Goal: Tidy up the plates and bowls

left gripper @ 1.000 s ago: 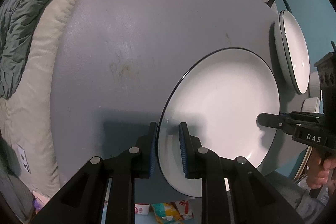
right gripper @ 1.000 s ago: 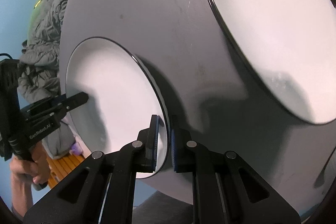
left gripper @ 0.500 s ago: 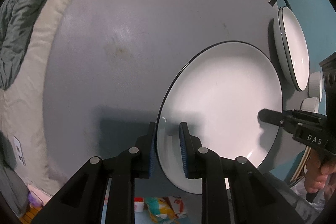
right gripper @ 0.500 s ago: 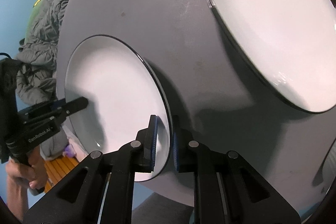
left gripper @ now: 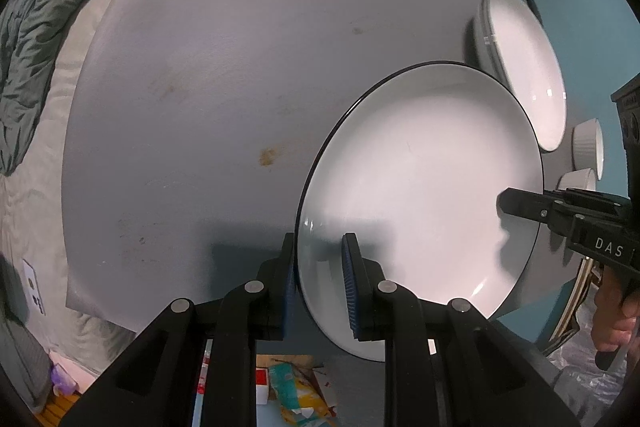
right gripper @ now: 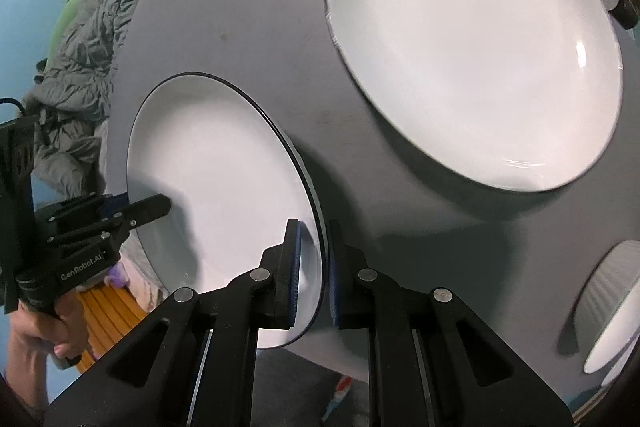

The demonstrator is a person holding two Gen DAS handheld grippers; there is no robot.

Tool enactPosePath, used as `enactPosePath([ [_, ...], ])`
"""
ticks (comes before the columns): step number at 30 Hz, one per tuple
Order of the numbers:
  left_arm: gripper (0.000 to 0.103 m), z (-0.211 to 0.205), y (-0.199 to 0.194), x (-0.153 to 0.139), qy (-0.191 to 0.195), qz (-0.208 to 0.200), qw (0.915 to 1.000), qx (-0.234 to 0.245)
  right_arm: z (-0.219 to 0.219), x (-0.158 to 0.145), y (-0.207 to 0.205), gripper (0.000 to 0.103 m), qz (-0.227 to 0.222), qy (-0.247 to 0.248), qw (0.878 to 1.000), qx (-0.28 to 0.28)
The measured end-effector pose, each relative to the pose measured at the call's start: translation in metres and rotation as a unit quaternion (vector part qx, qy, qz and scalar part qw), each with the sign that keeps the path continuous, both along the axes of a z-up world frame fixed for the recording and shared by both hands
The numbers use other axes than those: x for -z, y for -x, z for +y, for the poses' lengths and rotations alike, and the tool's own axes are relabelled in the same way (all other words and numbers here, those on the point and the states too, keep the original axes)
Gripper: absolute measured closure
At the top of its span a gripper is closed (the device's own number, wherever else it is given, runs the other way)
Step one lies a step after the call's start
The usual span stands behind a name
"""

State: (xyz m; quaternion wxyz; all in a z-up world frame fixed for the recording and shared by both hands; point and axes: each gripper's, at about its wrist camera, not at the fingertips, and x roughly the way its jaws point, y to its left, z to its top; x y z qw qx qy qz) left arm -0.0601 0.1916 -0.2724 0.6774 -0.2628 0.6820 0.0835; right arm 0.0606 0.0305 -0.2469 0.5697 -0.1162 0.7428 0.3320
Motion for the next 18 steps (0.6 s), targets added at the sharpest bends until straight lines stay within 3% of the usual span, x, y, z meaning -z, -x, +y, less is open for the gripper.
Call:
enactPosePath([
  [8,0.083,-0.010,-0.020,-0.023,-0.006,-0.020,0.9995,0.024,-0.020,-0.021,-0.018,0.091,-0.013,-0.007,1.000,0.008],
  [18,0.083,-0.028,-0.083,-0.037,-0.010,-0.029,0.9983,0.049,-0.052,-0.035,-0.060,0.090,-0.018,-0.014,0.999,0.037],
])
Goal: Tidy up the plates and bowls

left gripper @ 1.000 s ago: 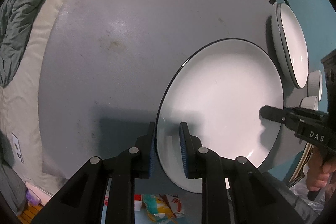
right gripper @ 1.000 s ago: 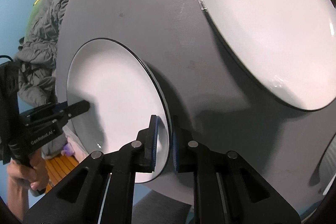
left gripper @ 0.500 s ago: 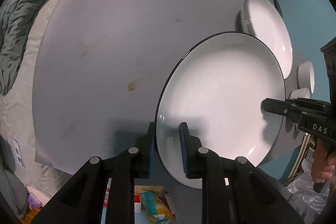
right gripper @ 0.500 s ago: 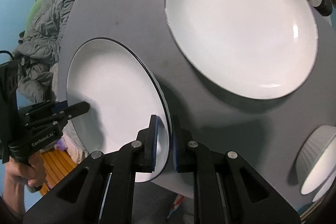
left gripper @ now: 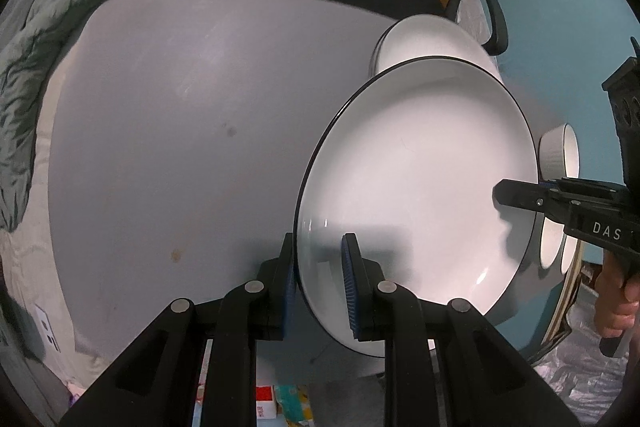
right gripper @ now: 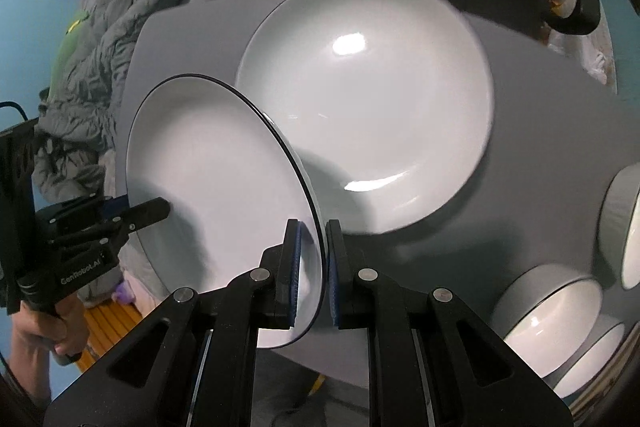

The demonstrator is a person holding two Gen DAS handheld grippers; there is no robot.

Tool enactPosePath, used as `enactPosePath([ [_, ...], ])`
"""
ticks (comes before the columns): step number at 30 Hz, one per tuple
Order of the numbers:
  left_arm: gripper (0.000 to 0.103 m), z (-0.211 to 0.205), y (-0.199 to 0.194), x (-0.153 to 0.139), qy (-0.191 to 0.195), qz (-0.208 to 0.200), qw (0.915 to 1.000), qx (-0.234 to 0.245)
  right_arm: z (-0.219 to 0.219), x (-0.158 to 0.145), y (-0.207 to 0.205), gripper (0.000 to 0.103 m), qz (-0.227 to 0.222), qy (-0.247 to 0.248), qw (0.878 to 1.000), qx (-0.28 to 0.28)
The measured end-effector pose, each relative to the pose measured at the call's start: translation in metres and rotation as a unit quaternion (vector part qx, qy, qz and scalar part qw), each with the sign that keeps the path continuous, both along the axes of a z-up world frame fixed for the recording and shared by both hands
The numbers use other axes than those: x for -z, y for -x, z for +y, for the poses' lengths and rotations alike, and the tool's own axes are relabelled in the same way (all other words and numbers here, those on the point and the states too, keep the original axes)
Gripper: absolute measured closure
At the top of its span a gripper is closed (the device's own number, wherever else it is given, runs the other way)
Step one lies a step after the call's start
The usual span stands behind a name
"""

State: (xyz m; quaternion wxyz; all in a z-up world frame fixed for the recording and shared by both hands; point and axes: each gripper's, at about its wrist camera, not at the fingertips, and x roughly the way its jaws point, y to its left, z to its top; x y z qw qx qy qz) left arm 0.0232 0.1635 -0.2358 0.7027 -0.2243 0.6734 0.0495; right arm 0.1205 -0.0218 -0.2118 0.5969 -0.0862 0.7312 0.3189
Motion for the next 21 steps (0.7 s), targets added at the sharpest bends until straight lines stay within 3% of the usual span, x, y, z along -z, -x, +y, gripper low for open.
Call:
enactPosePath([
  [7,0.083,-0.017,-0.056,0.005,-0.006,0.009,0.9999,0.013,-0.007,0.003,-0.034,0.090,-0.006,0.003,1.000,0.011],
  [21,0.082,-0.041,-0.103,0.021,-0.015,0.037,0.9990,0.021,-0.023,0.025,-0.090,0.089,0.017,0.008,1.000,0.023],
])
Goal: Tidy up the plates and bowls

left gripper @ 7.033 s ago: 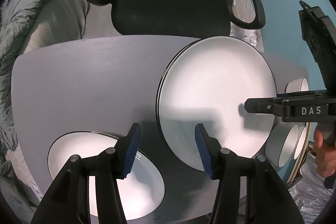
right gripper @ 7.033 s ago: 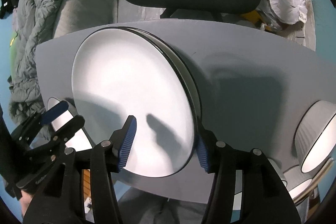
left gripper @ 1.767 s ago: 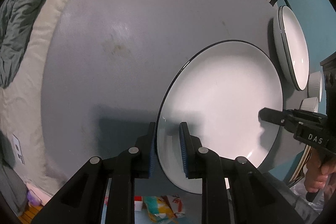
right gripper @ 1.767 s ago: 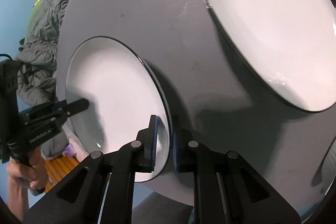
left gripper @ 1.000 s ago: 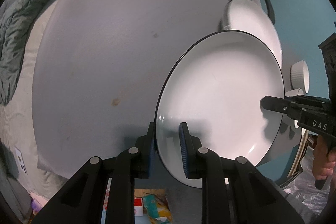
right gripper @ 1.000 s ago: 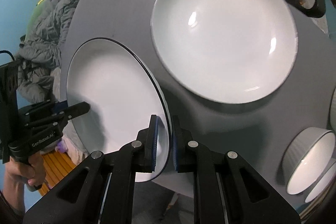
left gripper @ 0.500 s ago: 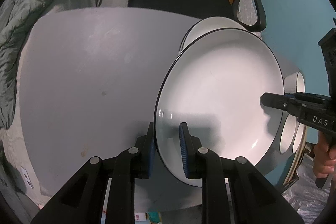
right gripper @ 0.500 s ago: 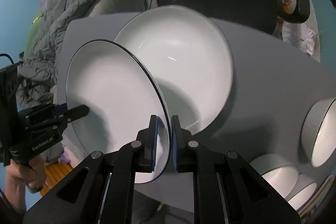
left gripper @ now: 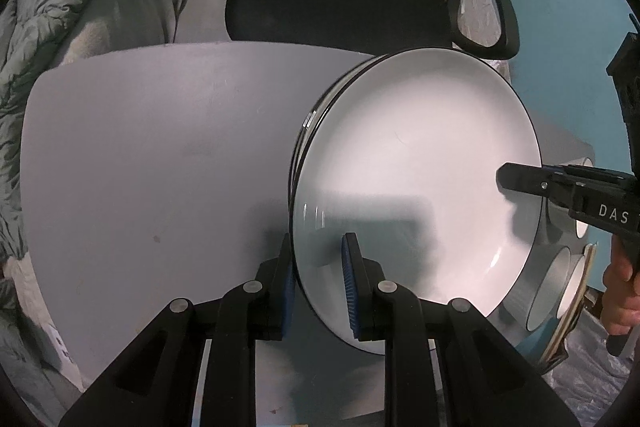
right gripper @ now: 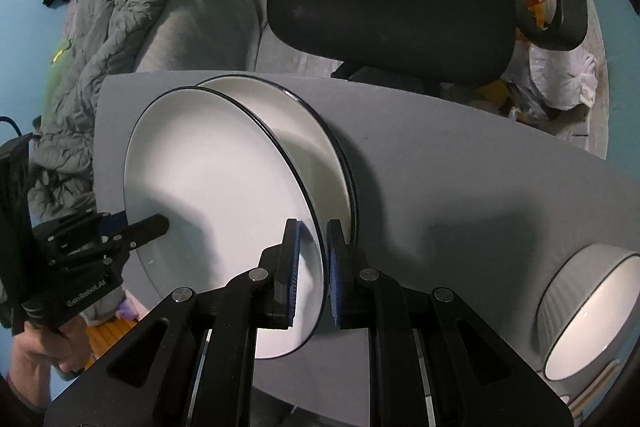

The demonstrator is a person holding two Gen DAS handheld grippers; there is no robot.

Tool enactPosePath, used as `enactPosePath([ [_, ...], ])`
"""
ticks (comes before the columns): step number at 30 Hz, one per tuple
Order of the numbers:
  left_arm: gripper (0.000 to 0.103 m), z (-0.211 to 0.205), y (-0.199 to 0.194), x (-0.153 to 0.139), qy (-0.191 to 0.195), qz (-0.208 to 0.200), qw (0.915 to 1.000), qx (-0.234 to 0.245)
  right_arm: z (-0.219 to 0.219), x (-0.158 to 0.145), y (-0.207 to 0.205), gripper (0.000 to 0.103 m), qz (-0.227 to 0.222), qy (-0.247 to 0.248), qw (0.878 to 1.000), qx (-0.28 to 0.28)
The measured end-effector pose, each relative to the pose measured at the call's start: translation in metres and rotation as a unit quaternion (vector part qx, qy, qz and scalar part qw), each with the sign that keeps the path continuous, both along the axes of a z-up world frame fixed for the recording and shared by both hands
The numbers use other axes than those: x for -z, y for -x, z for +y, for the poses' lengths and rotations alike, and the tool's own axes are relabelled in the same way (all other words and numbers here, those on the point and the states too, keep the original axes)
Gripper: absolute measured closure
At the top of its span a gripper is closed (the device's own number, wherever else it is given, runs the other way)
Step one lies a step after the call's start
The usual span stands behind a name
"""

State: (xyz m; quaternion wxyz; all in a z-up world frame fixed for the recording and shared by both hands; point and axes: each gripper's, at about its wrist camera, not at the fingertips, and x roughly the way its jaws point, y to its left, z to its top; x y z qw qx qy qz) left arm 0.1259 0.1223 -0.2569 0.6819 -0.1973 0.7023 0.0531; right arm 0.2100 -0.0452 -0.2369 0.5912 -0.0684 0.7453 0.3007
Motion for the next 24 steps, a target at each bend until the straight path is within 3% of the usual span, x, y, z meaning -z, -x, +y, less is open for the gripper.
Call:
enactPosePath([
  [11,0.081,-0.006,-0.017,0.005,-0.014,0.010,0.9998,0.002,0.002,0.013,-0.013,0.089,0.022,0.003,1.000,0.002],
  [14,0.081,-0.005,-0.020,0.005,-0.019,0.011,0.9997,0.006,0.004,0.014,-0.014,0.083,0.030,0.006,1.000,0.000],
  [16,0.080,-0.006,-0.022,0.005,-0.019,0.013,0.9997,0.010,0.007,0.013,-0.013,0.074,0.035,0.008,0.999,0.002],
  [20,0.077,-0.006,-0.024,0.005,-0.019,0.013,0.9996,0.014,0.012,0.012,-0.011,0.064,0.037,0.014,0.999,0.002],
  [23,0.061,-0.007,-0.022,0.006,-0.024,0.019,0.9994,0.014,0.014,0.013,-0.011,0.058,0.043,0.020,0.999,0.004],
  [24,0.052,-0.008,-0.021,0.007,-0.031,0.023,0.9992,0.014,0.015,0.013,-0.011,0.057,0.047,0.024,0.999,0.007],
])
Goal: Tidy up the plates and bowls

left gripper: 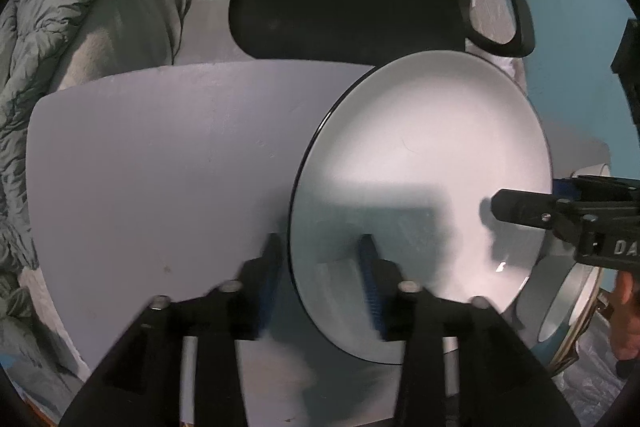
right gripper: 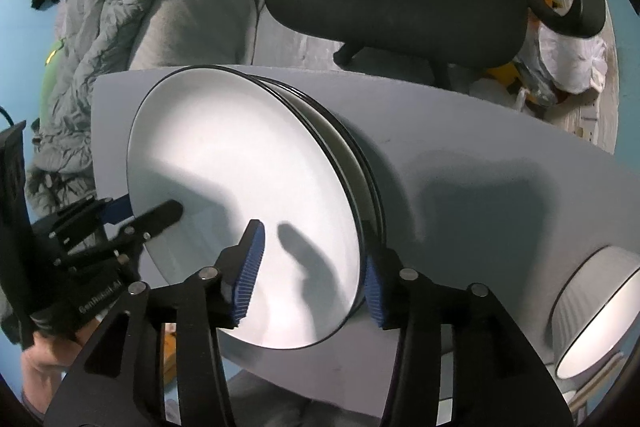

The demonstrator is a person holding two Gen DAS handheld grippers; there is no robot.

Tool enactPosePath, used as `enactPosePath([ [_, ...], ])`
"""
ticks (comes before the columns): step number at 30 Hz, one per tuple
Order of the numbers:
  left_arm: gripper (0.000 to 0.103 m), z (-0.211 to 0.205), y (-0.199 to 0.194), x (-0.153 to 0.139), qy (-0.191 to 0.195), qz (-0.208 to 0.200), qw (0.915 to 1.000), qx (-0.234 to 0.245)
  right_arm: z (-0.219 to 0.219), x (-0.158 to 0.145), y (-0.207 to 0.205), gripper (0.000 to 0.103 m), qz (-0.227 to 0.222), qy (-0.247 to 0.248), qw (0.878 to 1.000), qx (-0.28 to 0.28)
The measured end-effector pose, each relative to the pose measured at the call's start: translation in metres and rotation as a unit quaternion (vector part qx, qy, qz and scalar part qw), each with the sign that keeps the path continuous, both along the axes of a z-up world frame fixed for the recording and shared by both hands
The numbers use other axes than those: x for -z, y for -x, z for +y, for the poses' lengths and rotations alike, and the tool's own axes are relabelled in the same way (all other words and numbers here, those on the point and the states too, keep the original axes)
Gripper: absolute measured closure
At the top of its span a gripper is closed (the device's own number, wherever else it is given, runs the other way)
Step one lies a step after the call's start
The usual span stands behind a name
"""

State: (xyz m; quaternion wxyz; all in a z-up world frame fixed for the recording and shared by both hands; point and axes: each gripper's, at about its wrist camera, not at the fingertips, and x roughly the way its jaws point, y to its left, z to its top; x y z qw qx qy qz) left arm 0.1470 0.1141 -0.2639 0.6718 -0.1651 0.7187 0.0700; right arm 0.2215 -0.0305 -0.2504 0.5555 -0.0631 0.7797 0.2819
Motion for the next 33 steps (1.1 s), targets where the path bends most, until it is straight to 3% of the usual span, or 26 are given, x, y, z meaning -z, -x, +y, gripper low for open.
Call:
enactPosePath([
  [3,0.043,0.002,0.003,0.002,-0.005,0.000,1.0000,-0.006,0.002,0.002,-0.001,0.056,0.015,0.011,1.000,0.000],
  [13,0.042,0.001,0.011,-0.005,-0.003,-0.006,0.9999,-0.010,-0.001,-0.002,0.001,0.052,0.034,0.040,0.998,0.018],
  [21,0.038,-0.001,0.014,-0.022,-0.004,-0.025,0.9996,-0.016,0.001,-0.011,0.002,0.048,0.024,0.063,0.997,0.026],
  [24,0.037,-0.004,0.016,-0.026,-0.005,-0.031,0.9994,-0.015,-0.001,-0.017,0.001,0.036,-0.009,0.087,0.996,0.024],
  [28,0.037,-0.007,0.023,-0.032,-0.008,-0.034,0.9993,-0.011,-0.005,-0.021,0.002,0.036,-0.017,0.083,0.996,0.033],
  [33,0.035,-0.012,0.029,-0.051,-0.028,-0.051,0.9983,-0.007,-0.010,-0.041,0.011,0.036,-0.077,0.094,0.992,0.031],
])
